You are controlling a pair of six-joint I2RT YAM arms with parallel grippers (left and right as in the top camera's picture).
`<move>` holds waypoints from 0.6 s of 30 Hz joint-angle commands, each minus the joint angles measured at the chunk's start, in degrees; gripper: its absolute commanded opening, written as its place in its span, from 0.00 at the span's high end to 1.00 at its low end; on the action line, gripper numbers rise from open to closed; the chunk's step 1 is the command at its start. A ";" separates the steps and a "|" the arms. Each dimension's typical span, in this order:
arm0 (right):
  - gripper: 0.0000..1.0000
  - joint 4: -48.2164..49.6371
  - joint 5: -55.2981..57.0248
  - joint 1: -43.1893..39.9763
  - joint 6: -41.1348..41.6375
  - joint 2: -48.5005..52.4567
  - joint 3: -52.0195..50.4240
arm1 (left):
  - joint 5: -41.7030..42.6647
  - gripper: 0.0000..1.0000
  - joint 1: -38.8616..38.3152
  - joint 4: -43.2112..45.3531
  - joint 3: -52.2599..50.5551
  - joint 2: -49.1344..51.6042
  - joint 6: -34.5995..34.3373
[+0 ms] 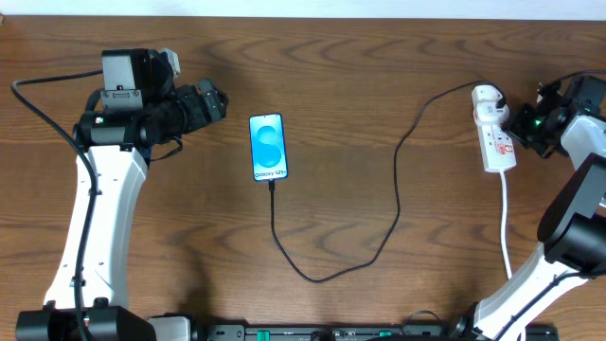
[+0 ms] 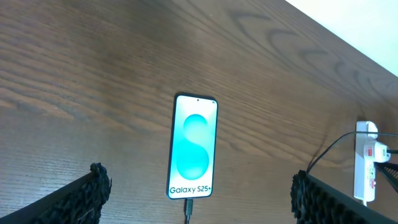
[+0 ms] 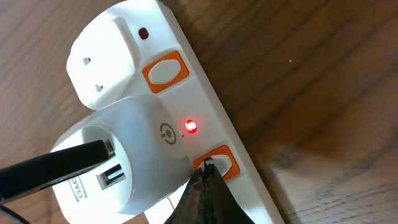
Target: Plug charger to phone and switch on socket
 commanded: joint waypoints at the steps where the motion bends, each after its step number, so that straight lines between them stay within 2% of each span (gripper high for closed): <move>1: 0.99 -1.81 -5.95 5.18 -1.88 2.71 -2.58 | 0.09 0.06 0.02 -0.15 0.33 0.11 0.55; 9: 0.99 -0.35 -4.13 0.61 -0.15 1.03 -0.96 | 0.09 0.06 0.04 -0.15 0.33 0.11 0.55; 18: 0.99 -0.35 -5.09 -11.23 3.76 -10.27 0.68 | 0.09 0.06 0.02 -0.15 0.33 0.11 0.55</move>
